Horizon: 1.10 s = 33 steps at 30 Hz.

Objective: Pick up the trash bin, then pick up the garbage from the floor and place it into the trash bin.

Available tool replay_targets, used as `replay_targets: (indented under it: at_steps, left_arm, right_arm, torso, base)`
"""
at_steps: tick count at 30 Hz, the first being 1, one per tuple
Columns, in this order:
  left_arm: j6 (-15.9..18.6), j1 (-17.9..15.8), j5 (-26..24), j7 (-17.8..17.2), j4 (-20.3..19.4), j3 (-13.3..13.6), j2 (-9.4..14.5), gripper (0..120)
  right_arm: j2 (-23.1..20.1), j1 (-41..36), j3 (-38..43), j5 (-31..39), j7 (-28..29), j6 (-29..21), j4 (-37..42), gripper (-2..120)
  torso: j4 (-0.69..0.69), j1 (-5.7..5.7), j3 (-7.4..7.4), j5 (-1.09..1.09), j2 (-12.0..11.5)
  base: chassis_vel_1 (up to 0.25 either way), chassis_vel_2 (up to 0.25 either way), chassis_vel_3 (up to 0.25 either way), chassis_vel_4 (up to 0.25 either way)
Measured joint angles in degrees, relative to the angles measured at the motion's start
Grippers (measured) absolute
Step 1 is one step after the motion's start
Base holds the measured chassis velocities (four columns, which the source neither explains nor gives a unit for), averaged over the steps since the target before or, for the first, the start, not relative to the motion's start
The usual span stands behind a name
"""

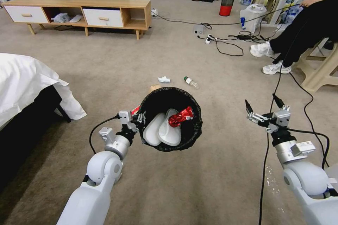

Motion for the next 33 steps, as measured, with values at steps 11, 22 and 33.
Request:
replay_targets:
  at_steps: [11, 22, 33]
  left_arm:
    - [-0.1, 0.4, -0.2, -0.2, -0.8, -0.4, -0.1, 3]
    - [-0.1, 1.0, -0.3, -0.3, -1.9, -0.3, -0.3, 3]
    - [0.0, 1.2, -0.3, -0.4, -2.3, -0.4, -0.5, 3]
  right_arm:
    - [0.6, 0.8, -1.2, -0.6, -0.4, 0.7, -2.8, 100]
    - [0.7, 0.4, -1.4, -1.2, -0.8, 1.2, -3.2, 100]
    - [0.9, 0.4, -2.0, -1.8, -1.0, 1.6, -3.3, 100]
  torso:
    - [-0.01, 0.00, 0.00, 0.00, 0.0]
    - [0.00, 0.00, 0.00, 0.00, 0.0]
    - [0.00, 0.00, 0.00, 0.00, 0.0]
  base:
    - [0.000, 0.000, 0.000, 0.000]
    - [0.000, 0.000, 0.000, 0.000]
    - [0.000, 0.000, 0.000, 0.000]
